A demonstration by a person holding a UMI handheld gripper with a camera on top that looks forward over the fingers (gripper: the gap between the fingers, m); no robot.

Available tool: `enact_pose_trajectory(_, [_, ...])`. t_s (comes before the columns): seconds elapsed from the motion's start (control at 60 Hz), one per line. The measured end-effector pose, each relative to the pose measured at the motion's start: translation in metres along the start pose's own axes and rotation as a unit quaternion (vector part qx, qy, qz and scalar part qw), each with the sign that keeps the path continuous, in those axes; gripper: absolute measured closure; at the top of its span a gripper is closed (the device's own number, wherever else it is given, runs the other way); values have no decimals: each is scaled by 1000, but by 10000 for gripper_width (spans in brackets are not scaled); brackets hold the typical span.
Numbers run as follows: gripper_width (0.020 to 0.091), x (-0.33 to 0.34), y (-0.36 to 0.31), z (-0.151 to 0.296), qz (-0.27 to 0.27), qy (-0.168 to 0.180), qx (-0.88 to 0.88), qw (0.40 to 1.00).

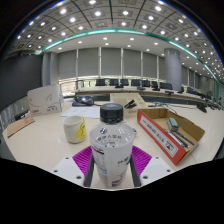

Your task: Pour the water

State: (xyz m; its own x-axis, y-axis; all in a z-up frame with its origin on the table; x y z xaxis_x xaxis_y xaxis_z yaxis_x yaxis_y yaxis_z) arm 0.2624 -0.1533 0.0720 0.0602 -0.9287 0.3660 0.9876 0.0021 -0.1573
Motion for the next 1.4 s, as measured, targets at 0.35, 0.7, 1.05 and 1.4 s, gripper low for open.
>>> enact_pose_trajectory(0.35, [686,-4,2,14,-8,-7,24,1000])
enact_pose_trajectory(0.7, [699,-34,5,104,-142,-7,269,952])
enact_pose_trajectory(1.05, [703,-112,-42,142,-243,-12,670,702])
enact_pose_trajectory(1.4, [703,-132,-65,129,-225,-7,813,537])
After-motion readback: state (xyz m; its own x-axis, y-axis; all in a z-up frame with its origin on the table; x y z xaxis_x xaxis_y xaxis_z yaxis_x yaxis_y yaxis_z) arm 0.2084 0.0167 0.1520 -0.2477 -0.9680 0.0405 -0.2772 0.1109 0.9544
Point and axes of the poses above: the point between the fingertips, and its own axes, seen from behind it with the camera up: y to the right, z up, x backward, against the way the camera looks, the point moved 3 cm from there along x, backward, against the way the camera looks, and after that the axes turned 9 degrees about -x, right-handed, at the moved point
